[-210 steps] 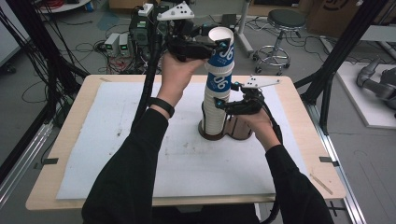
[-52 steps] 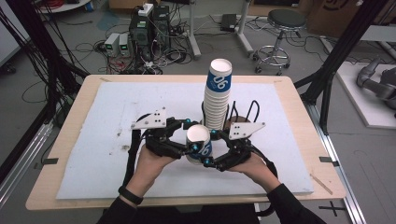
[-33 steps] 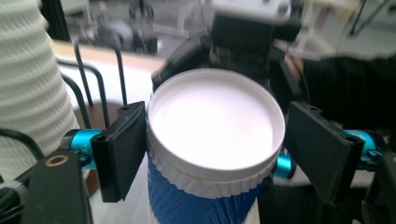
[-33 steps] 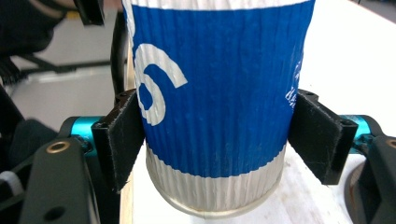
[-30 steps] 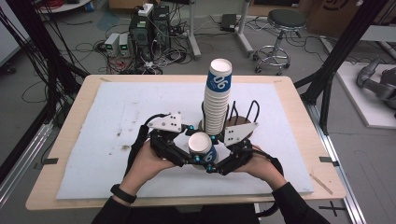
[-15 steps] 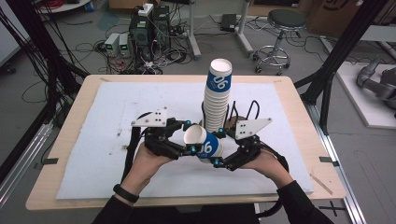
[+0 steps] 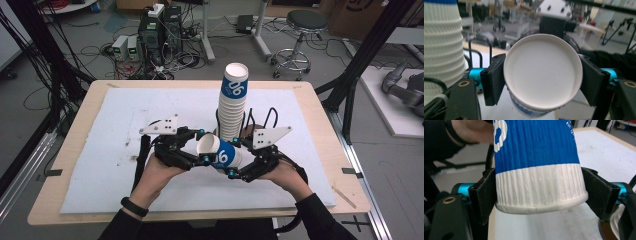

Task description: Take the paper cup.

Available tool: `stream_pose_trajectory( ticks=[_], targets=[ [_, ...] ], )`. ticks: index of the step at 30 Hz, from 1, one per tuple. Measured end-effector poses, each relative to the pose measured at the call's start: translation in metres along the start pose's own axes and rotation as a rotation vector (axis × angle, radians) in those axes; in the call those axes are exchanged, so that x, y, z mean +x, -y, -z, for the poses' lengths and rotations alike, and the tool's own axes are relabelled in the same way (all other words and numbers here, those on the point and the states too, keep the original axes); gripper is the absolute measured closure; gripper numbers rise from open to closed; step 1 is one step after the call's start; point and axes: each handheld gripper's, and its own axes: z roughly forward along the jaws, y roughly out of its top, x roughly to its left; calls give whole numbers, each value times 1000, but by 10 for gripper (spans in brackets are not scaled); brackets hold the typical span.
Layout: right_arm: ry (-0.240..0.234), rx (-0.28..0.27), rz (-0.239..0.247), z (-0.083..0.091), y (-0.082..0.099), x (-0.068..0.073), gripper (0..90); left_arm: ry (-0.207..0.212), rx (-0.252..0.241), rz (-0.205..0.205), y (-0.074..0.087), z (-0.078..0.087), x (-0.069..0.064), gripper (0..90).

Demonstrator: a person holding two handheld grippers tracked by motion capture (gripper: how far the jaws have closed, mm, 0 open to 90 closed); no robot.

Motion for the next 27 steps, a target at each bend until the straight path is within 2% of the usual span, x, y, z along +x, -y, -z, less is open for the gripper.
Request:
stream_pose_trajectory(
  ticks=[2, 3, 5, 6, 8, 10, 12, 13, 17, 19, 21, 24, 26, 27],
  targets=[
    [-1, 31, 15, 0, -1, 1, 200, -5, 77, -3, -3, -2, -2, 260],
    [0, 45, 21, 1, -2, 1, 201, -13, 130, -15, -4, -4, -3, 247],
    [6, 83, 41, 0, -2, 2, 201, -22, 188, -42, -5, -7, -5, 247],
    [6, 98, 45, 0, -3, 2, 200, -22, 199, -59, -5, -8, -6, 279],
    [7, 110, 52, 1, -3, 3, 191, -18, 186, -67, -4, -8, -5, 287],
    [15, 89, 59, 3, -4, 2, 175, -10, 145, -66, -2, -6, -3, 288],
    [16, 53, 51, 7, -4, 1, 173, -4, 87, -71, 0, -3, -2, 290],
    [14, 29, 40, 10, -5, 0, 171, 0, 42, -69, 1, -1, -2, 290],
    [1, -65, -15, 14, -3, -4, 150, 12, -60, -55, 5, 1, 1, 293],
    [-8, -111, -48, 14, -2, -5, 150, 16, -90, -49, 8, -1, 2, 293],
    [-15, -149, -49, 13, -1, -5, 160, 21, -75, -42, 10, -2, 3, 291],
    [-17, -134, -41, 15, -1, -5, 184, 27, -55, -22, 11, -3, 4, 290],
    [-18, -110, -39, 17, -2, -4, 194, 20, -18, -21, 9, -4, 3, 287],
    [-14, -100, -23, 17, -2, -5, 197, 13, 11, -17, 9, -4, 2, 280]
  ],
)
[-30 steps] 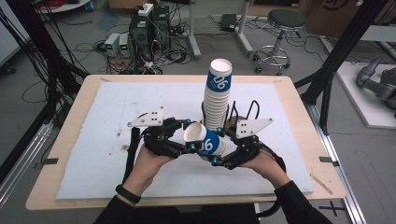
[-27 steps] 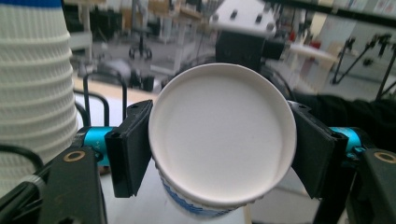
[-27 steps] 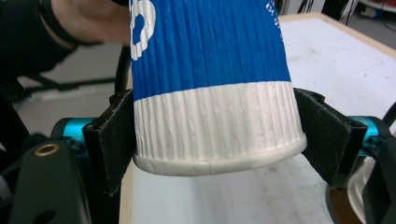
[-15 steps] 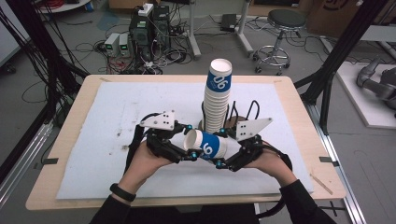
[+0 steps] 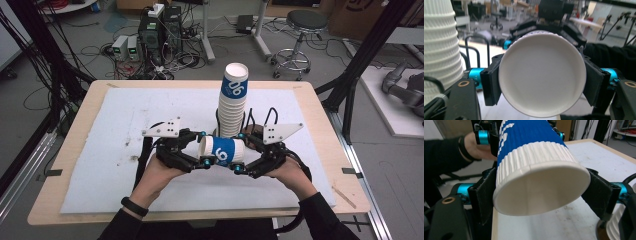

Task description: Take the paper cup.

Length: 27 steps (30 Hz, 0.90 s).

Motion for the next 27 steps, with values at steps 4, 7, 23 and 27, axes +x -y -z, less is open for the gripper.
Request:
stream_pose_trajectory(
  ticks=[4, 7, 23, 27],
  targets=[
    [19, 51, 44, 0, -4, 2, 209, -16, 95, 10, -3, -4, -1, 236],
    [24, 72, 64, -1, -5, 4, 206, 14, 84, 1, -2, -1, 1, 279],
    [-6, -50, 0, 3, -7, 4, 185, 57, -69, -31, 6, -1, 2, 288],
    [-2, -17, 30, 5, -8, 5, 204, 28, 41, -35, 4, -5, 0, 262]
  ],
)
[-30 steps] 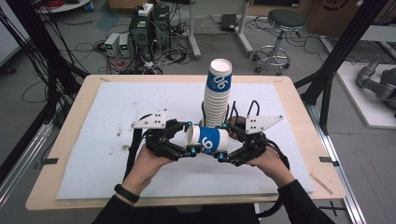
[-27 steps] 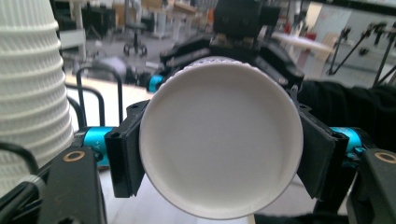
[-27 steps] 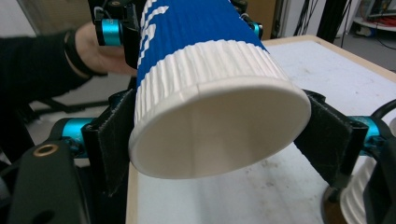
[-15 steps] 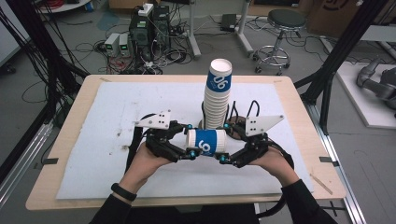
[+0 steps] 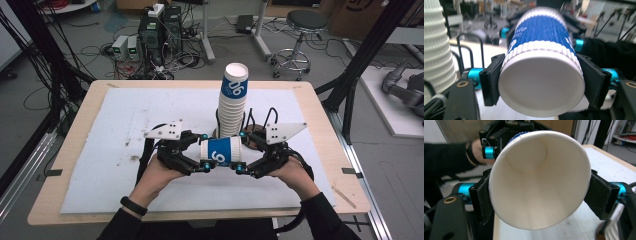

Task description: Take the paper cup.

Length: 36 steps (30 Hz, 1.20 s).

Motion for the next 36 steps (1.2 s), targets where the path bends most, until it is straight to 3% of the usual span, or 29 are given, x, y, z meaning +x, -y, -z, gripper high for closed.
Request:
stream_pose_trajectory(
  ticks=[2, 5, 6, 10, 13, 15, 19, 24, 28, 31, 36],
  targets=[
    [17, 43, 34, -1, -1, 1, 205, -15, 84, -23, -2, -4, -2, 249],
    [24, 96, 56, -3, -2, 2, 204, -32, 158, -58, -4, -8, -4, 258],
    [24, 116, 61, -2, -3, 3, 202, -27, 158, -61, -4, -8, -4, 262],
    [29, 72, 55, 1, -4, 2, 169, -18, 79, -82, -3, -5, -4, 287],
    [19, 13, 15, 6, -4, 0, 168, 5, -20, -53, -1, 1, -1, 292],
    [19, 6, 1, 8, -3, -1, 167, 11, -78, -48, 0, 5, 0, 293],
    [0, -40, -50, 3, -1, -2, 159, 10, -93, -50, 1, 2, -1, 291],
    [-20, -105, -58, 2, -3, 1, 199, 41, -81, -20, 6, -5, 0, 290],
    [-27, -88, -47, 3, -2, 0, 214, 31, -50, -30, 5, -5, 0, 290],
    [-15, -45, -29, 2, -2, 1, 223, -13, 47, -51, 1, -6, -3, 270],
    [6, 18, 2, 1, -2, 1, 232, -54, 161, -86, -5, -11, -7, 229]
  ],
)
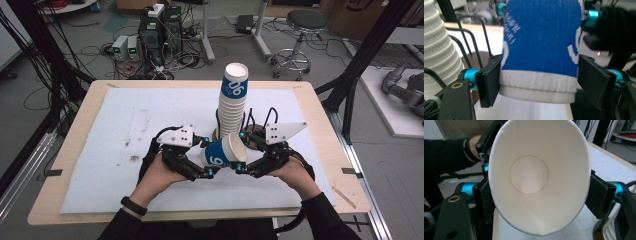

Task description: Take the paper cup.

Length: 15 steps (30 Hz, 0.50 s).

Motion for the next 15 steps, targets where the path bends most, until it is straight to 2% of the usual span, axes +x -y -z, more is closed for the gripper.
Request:
stream_pose_trajectory(
  ticks=[3, 7, 8, 11, 15],
  targets=[
    [11, 40, 31, 0, -1, 1, 232, -16, 72, -33, -2, -4, -3, 221],
    [9, 90, 42, -4, -1, 3, 232, -21, 129, -51, -1, -11, -4, 260],
    [1, 93, 41, -4, -1, 4, 230, -17, 128, -56, 0, -12, -4, 291],
    [7, 84, 29, -5, -2, 4, 200, -1, 78, -40, 4, -13, -2, 294],
    [4, 30, 13, -4, -3, 3, 181, 21, 10, -20, 6, -11, 0, 294]
  ],
)
